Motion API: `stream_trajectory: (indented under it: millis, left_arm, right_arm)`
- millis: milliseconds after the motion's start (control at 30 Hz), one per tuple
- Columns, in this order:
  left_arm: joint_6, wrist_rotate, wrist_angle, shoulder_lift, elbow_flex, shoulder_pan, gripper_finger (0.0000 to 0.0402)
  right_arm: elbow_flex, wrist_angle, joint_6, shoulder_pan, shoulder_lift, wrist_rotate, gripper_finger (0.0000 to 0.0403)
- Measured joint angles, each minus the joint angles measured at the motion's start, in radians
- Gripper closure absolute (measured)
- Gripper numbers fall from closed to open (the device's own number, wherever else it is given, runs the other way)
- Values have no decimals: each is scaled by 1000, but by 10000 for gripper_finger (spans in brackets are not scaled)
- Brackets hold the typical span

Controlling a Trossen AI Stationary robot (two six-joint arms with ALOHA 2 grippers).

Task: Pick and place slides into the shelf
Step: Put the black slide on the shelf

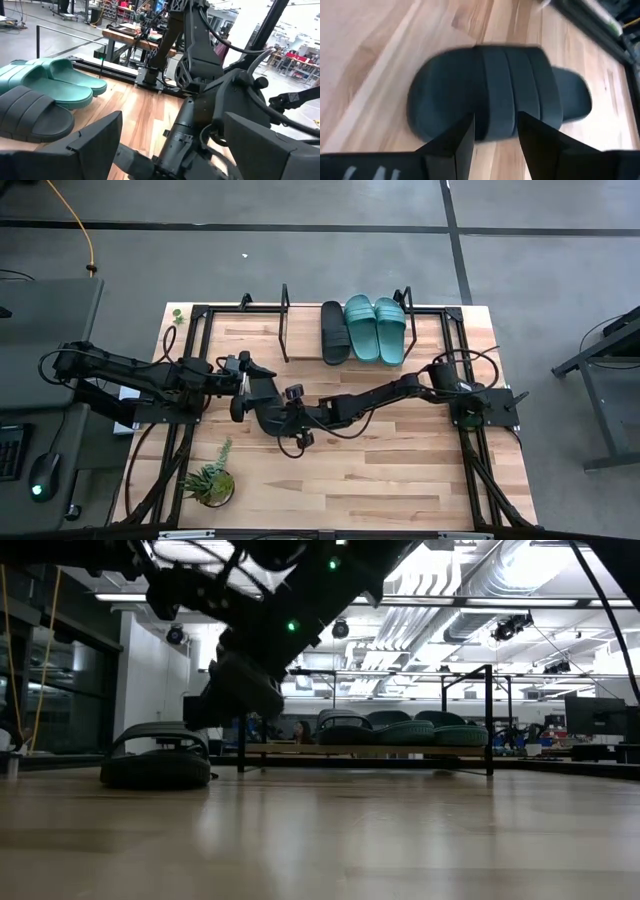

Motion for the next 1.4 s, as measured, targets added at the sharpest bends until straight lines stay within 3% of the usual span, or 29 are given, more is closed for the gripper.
stream_trajectory:
  millis: [767, 1400]
  left_arm:
    - [0, -19, -2, 0, 0, 0, 73]
    - [0, -26, -7, 0, 0, 0, 73]
  right_arm:
    - [0, 32, -62, 18, -1, 54, 262]
    - [0, 112, -101, 11, 70, 102, 235]
